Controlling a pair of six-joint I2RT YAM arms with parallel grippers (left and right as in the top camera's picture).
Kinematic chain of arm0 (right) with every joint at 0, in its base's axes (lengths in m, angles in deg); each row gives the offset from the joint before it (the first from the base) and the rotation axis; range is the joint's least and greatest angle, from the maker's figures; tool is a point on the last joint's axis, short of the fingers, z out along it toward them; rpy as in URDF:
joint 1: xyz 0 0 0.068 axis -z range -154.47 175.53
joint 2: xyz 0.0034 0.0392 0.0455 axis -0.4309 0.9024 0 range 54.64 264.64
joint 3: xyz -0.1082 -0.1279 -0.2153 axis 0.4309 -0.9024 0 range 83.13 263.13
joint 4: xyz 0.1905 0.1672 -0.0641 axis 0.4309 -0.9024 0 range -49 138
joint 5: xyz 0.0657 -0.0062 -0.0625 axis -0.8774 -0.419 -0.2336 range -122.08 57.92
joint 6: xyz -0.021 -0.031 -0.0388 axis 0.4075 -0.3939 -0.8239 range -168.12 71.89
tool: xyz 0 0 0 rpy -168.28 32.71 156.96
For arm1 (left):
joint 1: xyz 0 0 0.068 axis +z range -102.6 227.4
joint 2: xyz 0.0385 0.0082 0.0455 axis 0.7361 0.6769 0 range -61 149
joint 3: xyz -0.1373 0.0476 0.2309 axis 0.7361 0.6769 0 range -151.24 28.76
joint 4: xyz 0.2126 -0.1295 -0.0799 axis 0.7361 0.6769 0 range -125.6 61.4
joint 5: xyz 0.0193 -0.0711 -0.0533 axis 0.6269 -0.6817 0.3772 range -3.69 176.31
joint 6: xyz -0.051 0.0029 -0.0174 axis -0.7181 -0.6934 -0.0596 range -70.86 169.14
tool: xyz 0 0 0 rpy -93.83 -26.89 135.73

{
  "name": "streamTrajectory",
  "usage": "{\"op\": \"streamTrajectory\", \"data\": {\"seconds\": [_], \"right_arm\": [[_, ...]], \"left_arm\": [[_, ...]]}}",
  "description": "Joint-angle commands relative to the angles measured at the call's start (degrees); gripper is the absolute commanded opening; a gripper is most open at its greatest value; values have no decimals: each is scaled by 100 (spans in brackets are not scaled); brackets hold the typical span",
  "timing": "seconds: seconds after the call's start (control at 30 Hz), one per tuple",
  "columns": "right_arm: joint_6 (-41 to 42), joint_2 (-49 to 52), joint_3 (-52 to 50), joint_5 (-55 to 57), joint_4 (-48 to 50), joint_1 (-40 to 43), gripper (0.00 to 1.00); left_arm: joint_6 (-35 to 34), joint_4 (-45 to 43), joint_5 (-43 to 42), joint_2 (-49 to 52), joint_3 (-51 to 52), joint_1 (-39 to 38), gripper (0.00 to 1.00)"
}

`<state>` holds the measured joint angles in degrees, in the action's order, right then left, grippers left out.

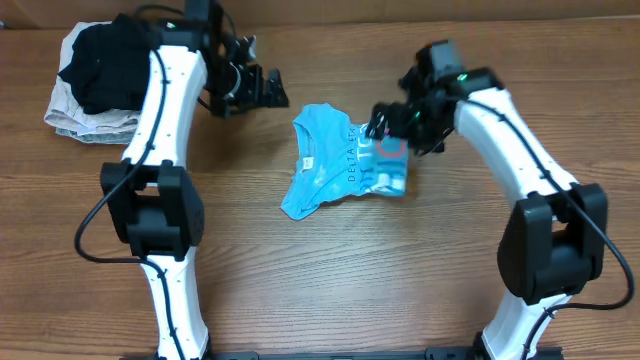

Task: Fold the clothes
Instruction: 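Grasp the folded light-blue bundle with the left gripper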

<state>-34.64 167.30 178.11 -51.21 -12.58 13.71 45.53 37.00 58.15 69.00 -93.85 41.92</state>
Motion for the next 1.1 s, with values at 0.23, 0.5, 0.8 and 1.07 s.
{"op": "streamTrajectory", "data": {"seconds": [0.23, 0.5, 0.8, 1.07], "right_arm": [[24, -166, 448, -7, -374, 848, 100], [20, -166, 448, 0, -566, 1029, 100], [20, -166, 446, 85, -555, 1029, 100], [20, -166, 446, 151, -575, 1029, 100]], "left_arm": [[-1106, -1073, -459, 9, 1158, -1126, 100], [-1899, -1178, 428, 9, 1263, -1480, 100], [-1891, -787, 1482, 9, 1314, -1563, 100], [-1897, -1303, 1443, 11, 1663, -1832, 100]]}}
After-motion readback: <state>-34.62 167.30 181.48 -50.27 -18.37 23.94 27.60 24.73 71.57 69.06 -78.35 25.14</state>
